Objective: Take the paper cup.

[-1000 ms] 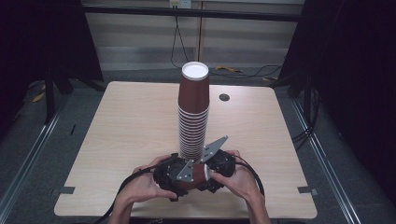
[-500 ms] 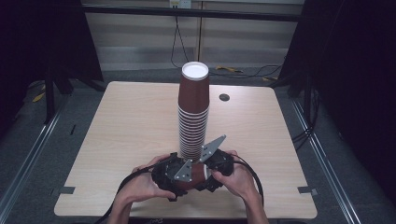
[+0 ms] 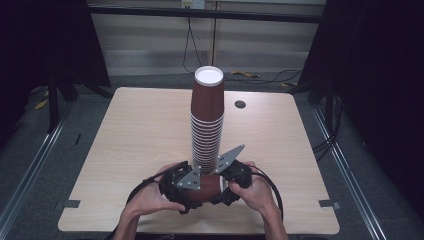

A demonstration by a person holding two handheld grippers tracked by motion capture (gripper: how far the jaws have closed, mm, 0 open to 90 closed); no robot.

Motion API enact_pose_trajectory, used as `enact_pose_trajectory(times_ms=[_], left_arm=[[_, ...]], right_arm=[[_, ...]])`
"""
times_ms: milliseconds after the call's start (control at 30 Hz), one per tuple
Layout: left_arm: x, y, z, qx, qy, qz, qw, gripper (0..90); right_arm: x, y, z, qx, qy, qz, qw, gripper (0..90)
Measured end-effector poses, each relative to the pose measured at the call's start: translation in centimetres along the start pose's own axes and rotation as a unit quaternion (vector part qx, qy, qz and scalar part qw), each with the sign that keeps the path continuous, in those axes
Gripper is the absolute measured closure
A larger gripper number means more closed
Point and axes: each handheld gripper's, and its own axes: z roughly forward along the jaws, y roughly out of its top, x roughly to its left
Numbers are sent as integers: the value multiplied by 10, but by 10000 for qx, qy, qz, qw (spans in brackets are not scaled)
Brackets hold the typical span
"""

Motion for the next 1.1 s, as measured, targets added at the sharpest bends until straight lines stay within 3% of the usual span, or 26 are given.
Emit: enact_pose_trajectory(times_ms=[167, 200, 400, 467, 567, 633, 733, 833, 1033, 1100], left_arm=[[1, -5, -4, -277, -82, -20, 9996, 118], [2, -5, -6, -328, -87, 76, 9994, 118], [4, -7, -7, -621, -166, -92, 9979, 122], [6, -9, -9, -880, -216, -133, 9958, 130], [7, -11, -15, -1343, -168, -301, 9903, 175], [8, -12, -18, -1378, -4, -320, 9899, 147], [7, -14, -21, -1469, 65, -400, 9883, 157], [6, -17, -26, -1586, 288, -539, 9855, 157], [6, -26, -33, -1944, 488, -763, 9767, 157], [6, -29, -34, -2117, 469, -833, 9727, 155]], right_arm=[[-1, -1, 0, -72, 31, -83, 9999, 206], [0, 0, -1, -47, 33, -72, 10000, 206], [0, -1, -2, -55, 23, -77, 10000, 206], [0, -1, -2, -60, 25, -94, 9999, 207], [0, -1, -1, 27, -53, -61, 10000, 212], [0, -1, 0, 15, -50, -54, 10000, 213], [-1, -4, -2, -42, -126, 17, 9999, 212], [-3, -8, -6, -100, -263, 134, 9995, 212], [-5, -21, -14, -316, -430, 425, 9977, 211], [-6, -25, -17, -447, -486, 518, 9965, 211]])
